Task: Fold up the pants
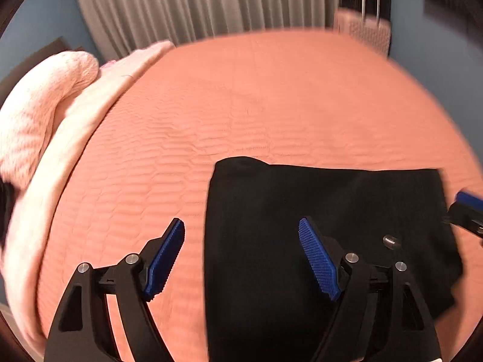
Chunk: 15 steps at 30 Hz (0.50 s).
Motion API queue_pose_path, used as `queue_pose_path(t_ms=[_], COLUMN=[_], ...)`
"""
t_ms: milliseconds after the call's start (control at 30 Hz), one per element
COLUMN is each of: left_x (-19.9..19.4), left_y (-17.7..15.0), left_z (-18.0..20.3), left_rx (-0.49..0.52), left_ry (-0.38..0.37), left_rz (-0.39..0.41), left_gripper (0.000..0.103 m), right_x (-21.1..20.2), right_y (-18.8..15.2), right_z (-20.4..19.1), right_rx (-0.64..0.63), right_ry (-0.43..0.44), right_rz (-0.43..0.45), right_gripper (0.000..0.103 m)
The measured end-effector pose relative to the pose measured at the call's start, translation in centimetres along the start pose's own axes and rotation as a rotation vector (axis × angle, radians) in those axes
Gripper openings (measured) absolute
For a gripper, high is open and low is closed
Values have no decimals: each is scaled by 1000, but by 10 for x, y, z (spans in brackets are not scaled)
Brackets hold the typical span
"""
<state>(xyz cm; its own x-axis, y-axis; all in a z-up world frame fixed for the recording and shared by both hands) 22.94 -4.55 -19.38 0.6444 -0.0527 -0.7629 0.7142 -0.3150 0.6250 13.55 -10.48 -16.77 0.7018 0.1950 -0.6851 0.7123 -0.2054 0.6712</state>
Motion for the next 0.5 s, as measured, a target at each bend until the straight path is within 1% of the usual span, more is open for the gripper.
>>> queue_pose_path(t_ms=[33,67,100,133,167,200,233,267,300,333,367,400,433,467,500], left_x=[17,25,36,50,61,75,84,86,84,80,76,76,78,75,67], left_y=[0,-1,0,-4,-16,-20,-21,-19,-13,-2,6,8,6,2,-3], left_z=[-1,-9,-17,-22,-26,-27,-31,-36,-39,-45,-48,-50,-50,-51,-52], left_rx=[-16,-40,-50,-45,-37,-37,-50,-73,-102,-121,-119,-113,-105,-112,-120], left_ry=[-15,-36,-18,-12,-28,-35,-46,-66,-78,-66,-46,-32,-36,-56,-84], left_rz=[-44,-54,-70,-105,-147,-174,-178,-181,-175,-139,-112,-103,-124,-142,-139], left_gripper=[74,74,74,74,78,84,90,90,85,85,85,85,85,84,84], right_x=[13,21,27,42,65,90,97,95,84,74,66,59,53,46,36], right_y=[7,16,22,21,14,-3,-5,-1,7,14,22,19,12,7,0], right_z=[0,5,7,12,21,42,52,56,65,67,61,57,62,70,77], right_rx=[13,21,29,38,40,49,90,143,216,230,211,172,142,149,167], right_ry=[4,3,6,23,10,-17,1,6,6,0,7,14,-30,-59,-61], right_rz=[-4,6,13,-10,-82,-183,-174,-158,-129,-90,-59,-54,-70,-70,-65], right_gripper=[32,32,32,32,30,30,15,0,0,3,7,7,7,8,9])
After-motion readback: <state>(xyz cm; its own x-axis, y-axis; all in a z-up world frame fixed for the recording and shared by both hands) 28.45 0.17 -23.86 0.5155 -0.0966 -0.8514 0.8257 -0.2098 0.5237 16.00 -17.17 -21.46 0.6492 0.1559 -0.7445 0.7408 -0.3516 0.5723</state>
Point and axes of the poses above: each gripper's, at about its wrist camera, not at the fingertips, and x roughly the way its jaws point, z to its right, y to its top, the point moved 10 cm from there along x, roughly the way its jaws point, and after that the axes turned 4 degrees about z, right-handed, at the moved point
